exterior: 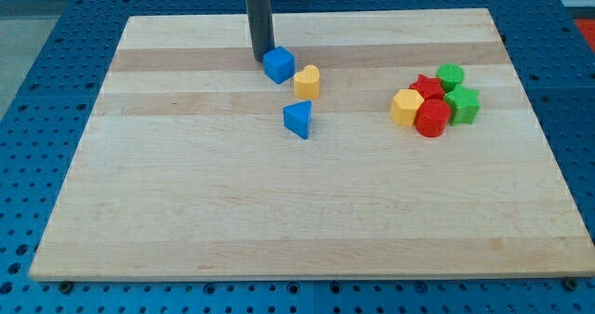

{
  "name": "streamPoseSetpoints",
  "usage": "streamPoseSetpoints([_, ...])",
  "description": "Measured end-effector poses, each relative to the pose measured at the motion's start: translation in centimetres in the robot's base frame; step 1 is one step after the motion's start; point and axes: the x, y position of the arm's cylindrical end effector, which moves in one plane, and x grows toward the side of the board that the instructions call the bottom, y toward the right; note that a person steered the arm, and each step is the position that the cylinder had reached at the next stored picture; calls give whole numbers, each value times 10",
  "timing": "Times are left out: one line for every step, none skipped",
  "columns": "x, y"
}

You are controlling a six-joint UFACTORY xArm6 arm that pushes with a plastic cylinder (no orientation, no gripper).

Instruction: Move your arm towards blue triangle

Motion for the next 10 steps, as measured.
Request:
streamPoseSetpoints([3,2])
streamPoseSetpoints([3,-6])
streamPoseSetpoints([11,-31])
streamPoseSetpoints([51,-38])
streamPoseSetpoints([101,-37])
streamPoseSetpoints([149,-27])
streamPoseSetpoints([184,3])
streamPoseSetpoints([188,48])
streamPoseSetpoints([183,76])
streamPoseSetpoints([173,80])
